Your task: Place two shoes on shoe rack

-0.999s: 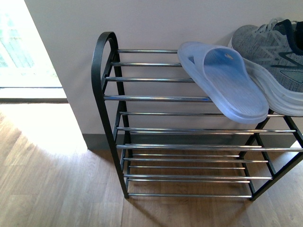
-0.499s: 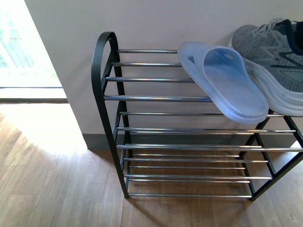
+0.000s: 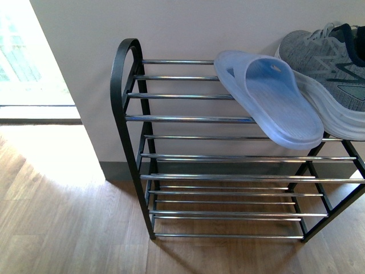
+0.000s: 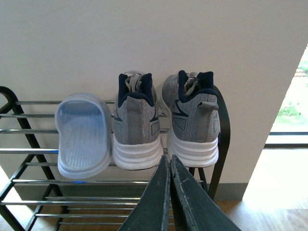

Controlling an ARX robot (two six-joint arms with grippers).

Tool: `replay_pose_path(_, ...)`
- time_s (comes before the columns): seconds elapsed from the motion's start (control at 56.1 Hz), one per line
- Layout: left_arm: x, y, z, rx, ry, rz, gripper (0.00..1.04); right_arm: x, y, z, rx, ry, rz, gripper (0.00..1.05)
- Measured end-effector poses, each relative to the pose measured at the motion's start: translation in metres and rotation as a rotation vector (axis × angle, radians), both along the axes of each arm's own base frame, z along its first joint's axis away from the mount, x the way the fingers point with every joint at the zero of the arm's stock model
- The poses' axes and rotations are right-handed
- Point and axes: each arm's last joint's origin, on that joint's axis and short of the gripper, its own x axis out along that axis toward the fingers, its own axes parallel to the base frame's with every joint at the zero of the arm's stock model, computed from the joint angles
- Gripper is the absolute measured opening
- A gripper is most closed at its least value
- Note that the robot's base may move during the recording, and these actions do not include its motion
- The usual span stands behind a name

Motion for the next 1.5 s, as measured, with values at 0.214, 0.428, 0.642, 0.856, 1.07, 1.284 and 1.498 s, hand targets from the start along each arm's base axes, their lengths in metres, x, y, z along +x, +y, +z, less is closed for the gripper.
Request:
replay_pose_path(0.214, 0.0, 0.0, 0.0, 0.0, 0.0, 0.0, 0.02, 0.0, 0.0, 0.0, -0.001, 0.0, 0.0, 0.13)
replay_pose_path(0.428, 0.0, 0.0, 0.0, 0.001, 0.0, 0.004, 0.02, 0.0, 0.0, 0.0, -0.001, 0.0, 0.003, 0.62)
replay_pose_path(0.642, 0.002, -0.002, 0.001, -0.077, -0.041, -0.154, 0.02, 0.0, 0.0, 0.0, 0.0, -0.001, -0.004, 0.96)
replay_pose_path(0.856, 0.065, -0.055, 0.05, -0.264, -0.036, -0.632, 0.02, 0.0, 0.0, 0.0, 0.0, 0.0, -0.004, 0.96)
replay_pose_path(1.07, 0.167, -0.098, 0.056, -0.246, 0.132, -0.701, 0.02, 0.0, 0.0, 0.0, 0.0, 0.0, -0.003, 0.96)
replay_pose_path(1.284, 0.235, -0.114, 0.033, -0.189, 0.285, -0.672, 0.02, 0.0, 0.0, 0.0, 0.0, 0.0, -0.003, 0.96)
replay_pose_path(1.498, 0.275, -0.125, 0.01, -0.165, 0.396, -0.675, 0.02, 0.0, 0.0, 0.0, 0.0, 0.0, -0.003, 0.96)
